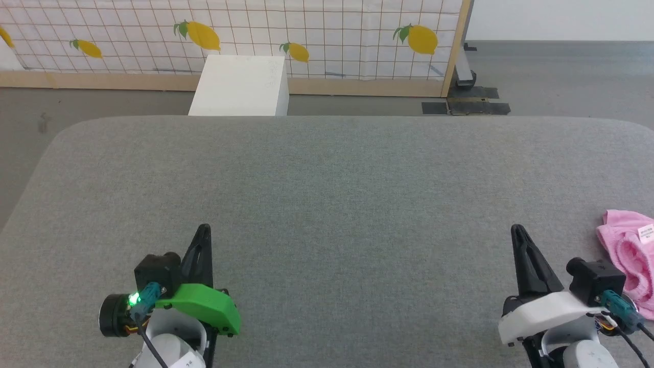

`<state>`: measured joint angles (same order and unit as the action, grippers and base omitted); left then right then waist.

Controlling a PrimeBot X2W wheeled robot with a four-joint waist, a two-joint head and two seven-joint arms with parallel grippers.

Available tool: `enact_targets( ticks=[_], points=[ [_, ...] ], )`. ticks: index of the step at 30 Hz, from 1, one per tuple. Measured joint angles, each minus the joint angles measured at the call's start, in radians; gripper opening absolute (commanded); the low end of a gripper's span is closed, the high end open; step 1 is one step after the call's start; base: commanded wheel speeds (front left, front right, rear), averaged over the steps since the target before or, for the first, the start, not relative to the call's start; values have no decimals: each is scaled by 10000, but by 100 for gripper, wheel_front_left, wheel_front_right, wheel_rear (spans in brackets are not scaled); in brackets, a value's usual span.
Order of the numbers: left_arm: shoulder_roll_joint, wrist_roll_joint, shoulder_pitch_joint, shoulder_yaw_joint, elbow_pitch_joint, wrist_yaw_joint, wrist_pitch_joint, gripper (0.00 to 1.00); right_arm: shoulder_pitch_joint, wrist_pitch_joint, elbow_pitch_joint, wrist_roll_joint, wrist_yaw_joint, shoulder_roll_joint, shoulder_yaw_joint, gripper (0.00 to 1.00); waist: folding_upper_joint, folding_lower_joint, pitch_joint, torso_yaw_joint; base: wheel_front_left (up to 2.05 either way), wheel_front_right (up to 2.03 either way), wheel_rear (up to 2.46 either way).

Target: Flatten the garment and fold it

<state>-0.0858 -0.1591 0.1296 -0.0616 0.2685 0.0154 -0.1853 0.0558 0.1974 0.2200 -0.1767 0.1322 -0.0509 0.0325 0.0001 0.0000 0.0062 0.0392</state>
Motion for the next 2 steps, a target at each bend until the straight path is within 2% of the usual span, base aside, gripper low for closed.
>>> enact_targets(
  ticks=[2],
  points=[
    [4, 12, -22, 19, -58, 0, 56, 0, -1, -38, -36, 21, 0, 0, -6, 0, 0, 0, -1, -8, 0, 0, 0]
  ],
)
